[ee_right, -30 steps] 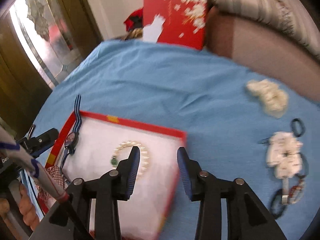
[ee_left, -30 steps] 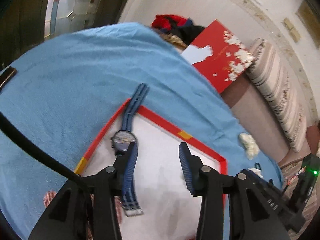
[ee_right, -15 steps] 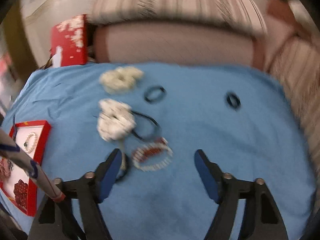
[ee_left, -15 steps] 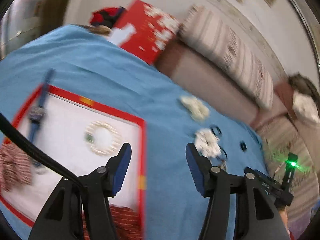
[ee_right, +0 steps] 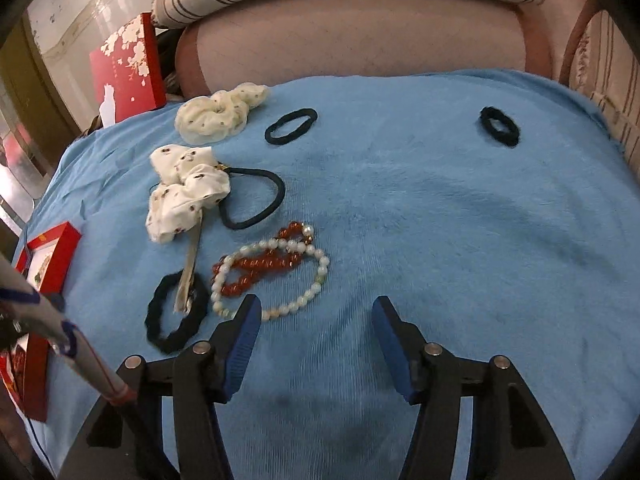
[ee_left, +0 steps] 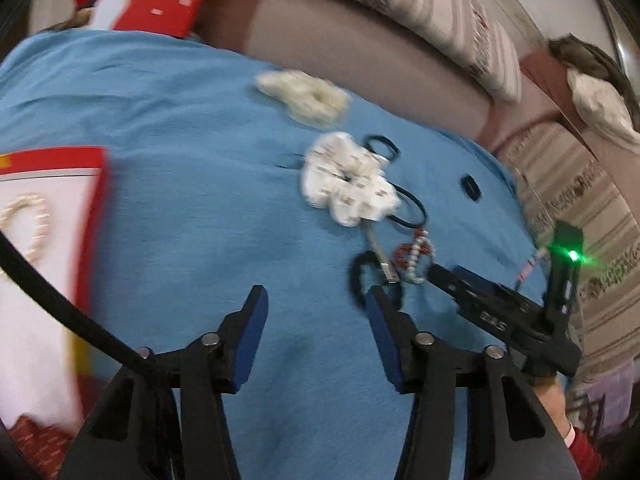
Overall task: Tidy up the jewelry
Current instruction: 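Grasp the black wavy hair tie with the left gripper while the right gripper grasps the pale bead bracelet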
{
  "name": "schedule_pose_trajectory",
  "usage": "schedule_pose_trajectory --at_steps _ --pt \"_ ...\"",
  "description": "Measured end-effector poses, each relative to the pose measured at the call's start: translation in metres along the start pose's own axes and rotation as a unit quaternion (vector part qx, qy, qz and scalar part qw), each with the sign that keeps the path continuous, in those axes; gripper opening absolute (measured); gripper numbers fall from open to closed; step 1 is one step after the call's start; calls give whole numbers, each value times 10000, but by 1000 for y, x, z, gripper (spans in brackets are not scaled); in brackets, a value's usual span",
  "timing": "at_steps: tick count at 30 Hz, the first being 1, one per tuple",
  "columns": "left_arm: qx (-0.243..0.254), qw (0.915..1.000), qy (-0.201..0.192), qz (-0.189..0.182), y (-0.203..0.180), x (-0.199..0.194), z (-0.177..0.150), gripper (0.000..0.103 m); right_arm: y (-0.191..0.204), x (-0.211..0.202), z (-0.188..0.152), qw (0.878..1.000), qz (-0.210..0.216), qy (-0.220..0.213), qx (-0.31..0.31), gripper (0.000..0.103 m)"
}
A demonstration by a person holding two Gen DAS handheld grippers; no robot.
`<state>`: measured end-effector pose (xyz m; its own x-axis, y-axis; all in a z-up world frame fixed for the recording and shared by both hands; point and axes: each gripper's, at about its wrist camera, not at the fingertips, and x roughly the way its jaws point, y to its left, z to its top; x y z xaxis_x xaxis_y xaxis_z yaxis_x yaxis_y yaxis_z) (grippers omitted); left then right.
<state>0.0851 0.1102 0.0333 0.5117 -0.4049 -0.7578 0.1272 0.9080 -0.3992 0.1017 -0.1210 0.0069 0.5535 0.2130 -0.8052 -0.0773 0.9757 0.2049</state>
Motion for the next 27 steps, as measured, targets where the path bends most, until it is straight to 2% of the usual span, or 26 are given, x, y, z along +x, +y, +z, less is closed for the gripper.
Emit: schedule_pose_trajectory --at_steps 2,4,6,8,9,11,12,18,24,27 --pt "127 9999 26 -47 -9 16 3 47 3 4 4 9999 -47 -41 -86 52" --pt "300 9994 142 14 -17 35 3 40 5 7 3 9997 -148 -42 -189 45" --pt "270 9991 319 -74 -20 52 2 37 6 7 2 9992 -232 -64 -306 36" --pt "333 9993 172 -16 -26 58 0 37 6 7 3 9990 -285 -18 -329 18" --pt "430 9990 149 24 -30 59 -1 36 4 6 4 9992 -274 3 -279 15" --pt "590 9980 128 163 -40 63 -4 21 1 5 4 9996 -224 53 -176 7" --pt "639 9975 188 244 -42 66 -6 8 0 3 5 9997 -214 63 -123 7" --pt "411 9990 38 187 -43 46 -2 7 -1 -18 7 9998 -159 -148 -43 7" --pt "340 9983 -463 -8 -41 -6 10 7 0 -51 5 9984 -52 -562 -40 7" --pt "322 9972 -673 62 -34 -28 13 7 5 -61 5 9973 -2 -729 -80 7"
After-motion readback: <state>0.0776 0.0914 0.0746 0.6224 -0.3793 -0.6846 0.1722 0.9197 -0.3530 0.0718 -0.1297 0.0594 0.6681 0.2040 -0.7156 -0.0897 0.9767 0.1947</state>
